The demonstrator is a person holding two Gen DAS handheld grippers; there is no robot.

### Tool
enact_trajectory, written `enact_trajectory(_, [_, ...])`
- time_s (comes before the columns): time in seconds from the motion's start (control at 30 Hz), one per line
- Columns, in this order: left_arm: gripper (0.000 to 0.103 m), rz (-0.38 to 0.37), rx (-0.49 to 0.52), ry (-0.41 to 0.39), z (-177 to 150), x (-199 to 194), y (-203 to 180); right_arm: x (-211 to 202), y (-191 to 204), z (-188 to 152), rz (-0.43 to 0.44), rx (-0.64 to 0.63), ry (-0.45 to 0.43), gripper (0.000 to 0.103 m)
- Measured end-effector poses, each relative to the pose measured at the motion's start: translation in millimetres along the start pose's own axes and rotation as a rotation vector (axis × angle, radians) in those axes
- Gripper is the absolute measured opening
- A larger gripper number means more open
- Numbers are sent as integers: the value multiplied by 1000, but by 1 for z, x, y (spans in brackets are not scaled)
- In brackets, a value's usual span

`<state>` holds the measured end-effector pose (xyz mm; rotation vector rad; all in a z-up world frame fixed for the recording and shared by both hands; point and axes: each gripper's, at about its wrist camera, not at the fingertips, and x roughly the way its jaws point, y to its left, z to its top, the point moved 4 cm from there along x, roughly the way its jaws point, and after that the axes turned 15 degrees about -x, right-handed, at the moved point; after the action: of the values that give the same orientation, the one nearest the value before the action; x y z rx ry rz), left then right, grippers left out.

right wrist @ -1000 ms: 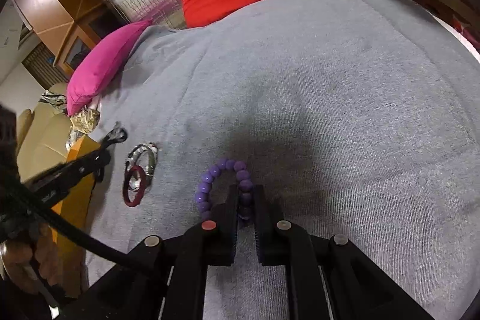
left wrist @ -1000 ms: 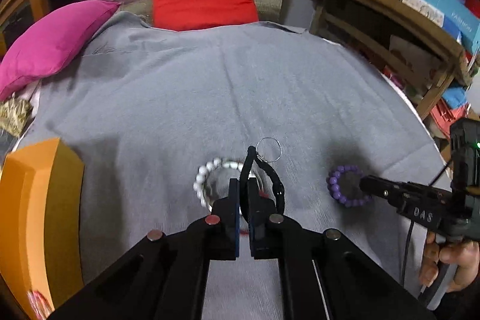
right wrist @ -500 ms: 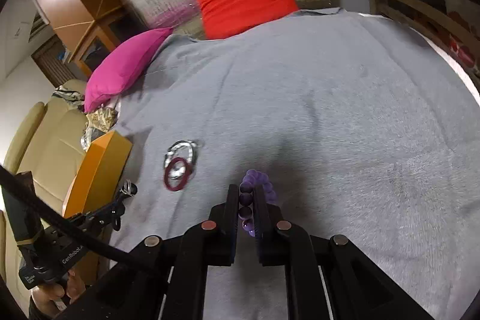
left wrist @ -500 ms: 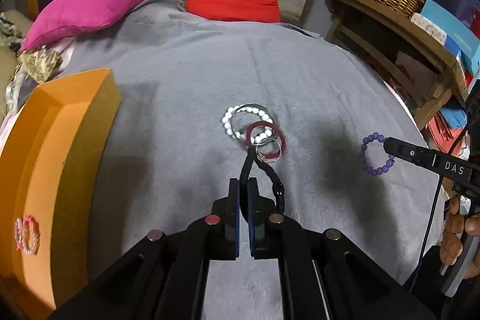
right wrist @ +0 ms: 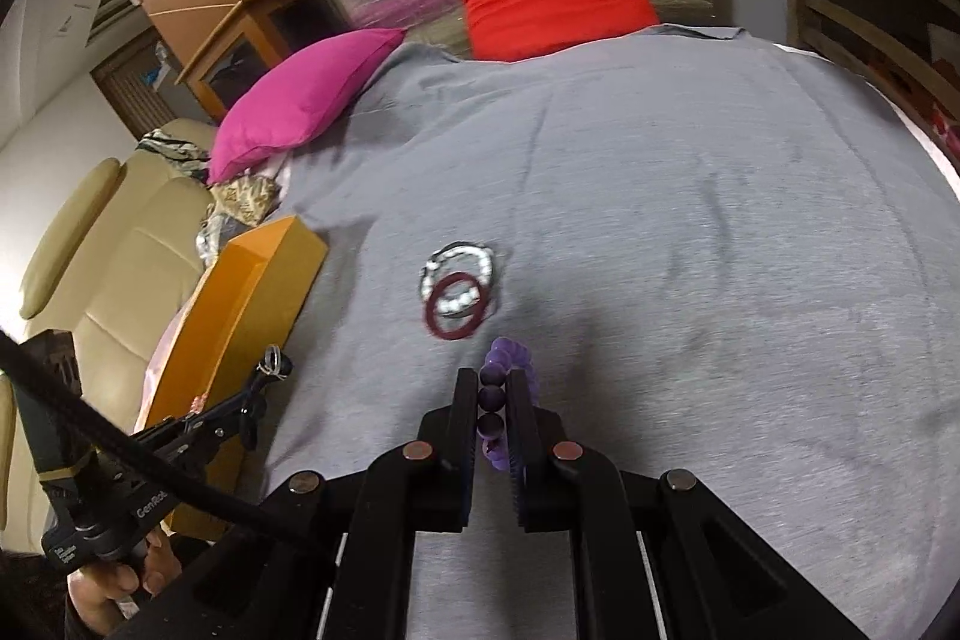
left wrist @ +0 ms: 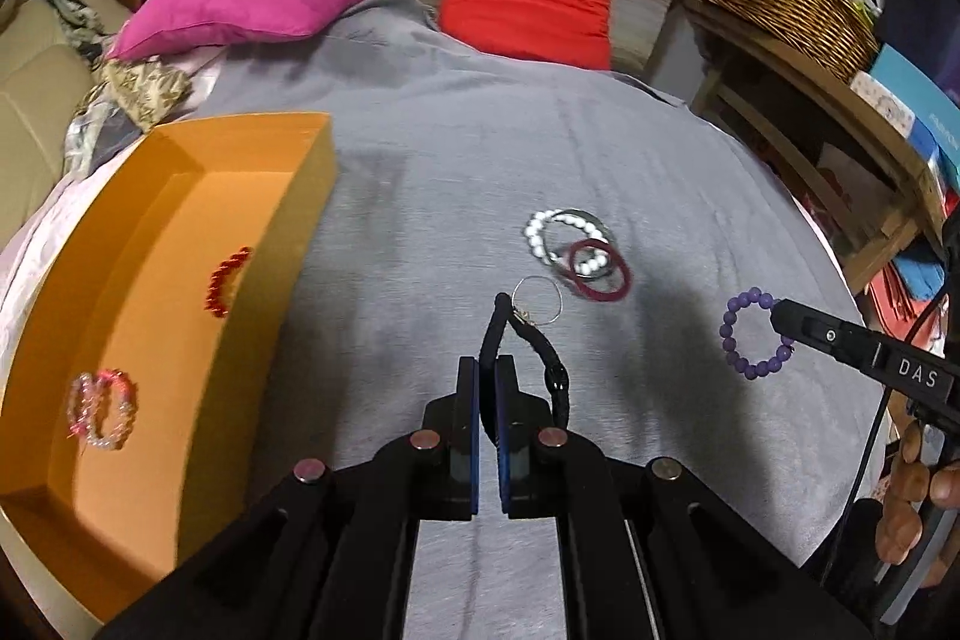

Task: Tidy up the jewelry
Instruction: 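Carry the black and purple bracelets over the orange box with both tools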

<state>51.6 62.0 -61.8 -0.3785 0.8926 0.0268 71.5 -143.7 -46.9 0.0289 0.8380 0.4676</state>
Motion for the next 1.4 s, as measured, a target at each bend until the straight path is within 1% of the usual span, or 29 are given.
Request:
enact_trajectory(0.23, [5, 21, -46, -27, 4, -11, 18, 6, 20, 5, 32, -34, 3, 10])
enact_trajectory(0.47, [5, 61, -104, -47, 9, -21, 43, 16, 43, 13, 66, -72, 15, 10])
enact_trajectory(0.67, [5, 90, -157, -62, 15, -29, 66, 24, 73, 25, 99, -132, 16, 10])
enact_trajectory(0.93, [5, 109, -214, -80, 23, -39, 96, 36, 116, 44, 144, -201, 19, 10])
enact_trajectory(1.17, [5, 151, -275, -116, 33, -51, 129, 48, 162, 68, 191, -272, 9, 10])
enact_trajectory(1.4, [5, 196, -312, -128, 46, -51, 158, 76, 209, 92, 258, -320, 17, 10])
